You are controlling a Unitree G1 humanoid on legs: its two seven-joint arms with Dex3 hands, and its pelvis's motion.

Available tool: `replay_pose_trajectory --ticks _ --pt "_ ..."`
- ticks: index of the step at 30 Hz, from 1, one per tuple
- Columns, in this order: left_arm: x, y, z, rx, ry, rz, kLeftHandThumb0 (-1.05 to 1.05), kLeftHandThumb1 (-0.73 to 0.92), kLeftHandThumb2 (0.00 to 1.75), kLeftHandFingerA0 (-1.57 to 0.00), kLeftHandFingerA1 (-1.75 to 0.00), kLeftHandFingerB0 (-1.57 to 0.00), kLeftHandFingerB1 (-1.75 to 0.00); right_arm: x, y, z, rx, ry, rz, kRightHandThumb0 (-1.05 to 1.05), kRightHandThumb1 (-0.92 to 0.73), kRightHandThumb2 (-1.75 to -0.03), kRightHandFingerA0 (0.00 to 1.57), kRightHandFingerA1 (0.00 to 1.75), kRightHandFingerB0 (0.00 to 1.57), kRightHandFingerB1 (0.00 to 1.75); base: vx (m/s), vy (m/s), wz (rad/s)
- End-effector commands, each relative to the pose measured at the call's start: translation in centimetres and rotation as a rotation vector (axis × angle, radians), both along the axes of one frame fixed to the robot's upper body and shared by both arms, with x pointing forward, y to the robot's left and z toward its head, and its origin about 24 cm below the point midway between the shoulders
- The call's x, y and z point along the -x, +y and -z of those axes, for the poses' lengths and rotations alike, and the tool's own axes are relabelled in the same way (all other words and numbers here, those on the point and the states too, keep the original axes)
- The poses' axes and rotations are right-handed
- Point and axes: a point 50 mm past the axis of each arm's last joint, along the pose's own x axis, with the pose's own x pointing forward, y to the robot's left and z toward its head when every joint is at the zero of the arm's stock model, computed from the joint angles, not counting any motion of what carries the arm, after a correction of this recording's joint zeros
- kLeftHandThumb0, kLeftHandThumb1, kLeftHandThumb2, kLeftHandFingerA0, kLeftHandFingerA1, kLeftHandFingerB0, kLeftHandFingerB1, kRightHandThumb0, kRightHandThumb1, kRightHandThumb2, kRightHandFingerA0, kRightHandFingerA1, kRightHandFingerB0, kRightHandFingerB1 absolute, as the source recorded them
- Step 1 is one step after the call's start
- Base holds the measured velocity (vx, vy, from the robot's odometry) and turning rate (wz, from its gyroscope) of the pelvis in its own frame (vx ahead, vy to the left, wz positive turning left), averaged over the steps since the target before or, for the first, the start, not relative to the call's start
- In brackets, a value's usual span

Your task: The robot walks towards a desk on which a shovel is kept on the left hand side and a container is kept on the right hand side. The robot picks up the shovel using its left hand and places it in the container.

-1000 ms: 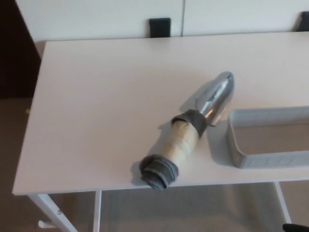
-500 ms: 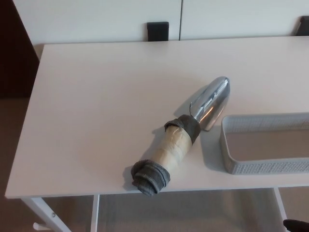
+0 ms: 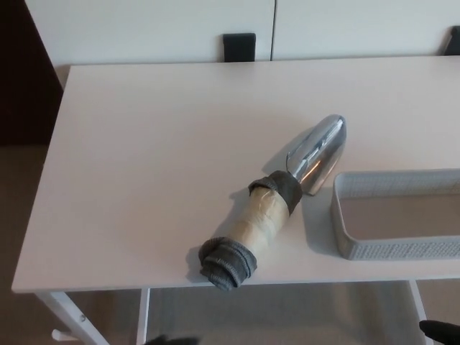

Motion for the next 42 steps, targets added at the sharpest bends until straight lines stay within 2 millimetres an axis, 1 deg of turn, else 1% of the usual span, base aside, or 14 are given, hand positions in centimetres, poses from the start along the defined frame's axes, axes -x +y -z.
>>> replay_pose_trajectory --ticks 1,7,16,17,18,22,29,30,31,32,33,36,37,42 --pt "-1.1 -5.8 -8.9 0.123 -0.208 0.592 -0.68 0.53 0.57 -0.35 -0.33 -0.3 -0.3 -0.3 -0.2 -0.3 0.009 -0.006 0.004 -0.34 -0.47 -0.68 0.61 0.54 0.39 0.47 0.0 0.0 0.0" --pt "-1.5 -7.6 -12.0 0.149 -0.322 0.702 -0.71 0.45 0.62 -0.34 -0.38 -0.29 -0.33 -0.7 -0.2 -0.5 0.013 -0.007 -0.021 -0.35 -0.48 -0.69 0.58 0.54 0.39 0.47 0.0 0.0 0.0" --pt "-1.5 -9.2 -17.0 0.339 -0.591 0.764 -0.72 0.71 0.62 -0.48 -0.38 -0.39 -0.33 -0.8 -0.2 -0.5 0.067 -0.024 -0.06 -0.41 -0.45 -0.73 0.63 0.58 0.42 0.5 0.0 0.0 0.0" --pt "-1.7 -9.2 -17.3 0.336 -0.603 0.76 -0.68 0.67 0.61 -0.48 -0.38 -0.38 -0.33 -0.8 -0.2 -0.6 0.062 -0.026 -0.06 -0.36 -0.55 -0.56 0.69 0.49 0.46 0.41 0.0 0.0 0.0" --pt "-1.9 -9.2 -17.6 0.333 -0.611 0.743 -0.59 0.58 0.58 -0.46 -0.37 -0.36 -0.32 -0.8 -0.3 -0.6 0.068 -0.02 -0.07 -0.47 -0.44 -0.76 0.58 0.59 0.38 0.5 0.0 0.0 0.0" --pt "-5.4 -8.7 -18.9 0.194 -0.72 0.568 -0.58 0.55 0.56 -0.34 -0.37 -0.31 -0.32 -0.6 -0.1 -0.5 0.028 -0.009 -0.038 -0.34 -0.48 -0.69 0.61 0.56 0.39 0.47 0.0 0.0 0.0" --pt "-11.1 -7.7 -17.7 -0.025 -0.695 0.381 -0.61 0.54 0.56 -0.23 -0.47 -0.25 -0.39 -0.5 0.0 -0.2 0.012 0.005 -0.008 -0.24 -0.57 -0.56 0.66 0.48 0.44 0.4 0.0 0.0 0.0" --pt "-12.2 -7.5 -17.3 -0.068 -0.696 0.354 -0.32 0.3 0.89 -0.1 -0.56 -0.12 -0.54 -0.6 0.0 -0.2 0.016 0.006 -0.008 -0.3 -0.5 -0.67 0.61 0.54 0.4 0.47 0.0 0.0 0.0" --pt "-13.3 -7.3 -16.9 -0.113 -0.696 0.322 -0.33 0.3 0.89 -0.08 -0.56 -0.12 -0.56 -0.6 0.0 -0.2 0.018 0.004 -0.011 -0.22 -0.58 -0.57 0.66 0.48 0.43 0.4 0.0 0.0 0.0" --pt "-14.2 -7.1 -16.5 -0.163 -0.697 0.288 -0.6 0.53 0.56 -0.11 -0.59 -0.16 -0.52 -0.6 0.1 -0.3 0.024 0.002 -0.018 -0.23 -0.57 -0.57 0.66 0.47 0.44 0.4 0.0 0.0 0.0" --pt "-15.2 -6.8 -15.7 -0.219 -0.682 0.245 -0.37 0.32 0.89 -0.02 -0.55 -0.08 -0.55 -0.7 0.1 -0.4 0.027 0.001 -0.023 -0.31 -0.49 -0.68 0.61 0.54 0.4 0.47 0.0 0.0 0.0" --pt "-16.5 -6.4 -14.3 -0.285 -0.661 0.169 -0.61 0.43 0.72 -0.01 -0.58 -0.1 -0.55 -0.6 0.1 -0.4 -0.005 -0.003 -0.008 -0.29 -0.5 -0.67 0.59 0.54 0.39 0.47 0.0 0.0 0.0" --pt "-17.0 -6.4 -13.6 -0.324 -0.634 0.12 -0.53 0.51 0.55 0.0 -0.41 -0.06 -0.5 -0.7 0.1 -0.4 -0.009 -0.002 -0.003 -0.31 -0.49 -0.67 0.59 0.54 0.39 0.47 0.0 0.0 0.0" --pt "-17.6 -6.9 -11.7 -0.426 -0.581 0.015 -0.59 0.35 0.69 0.0 -0.23 0.0 -0.31 -0.7 0.2 -0.6 0.011 0.001 -0.008 -0.33 -0.49 -0.68 0.61 0.55 0.4 0.47 0.0 0.0 0.0"
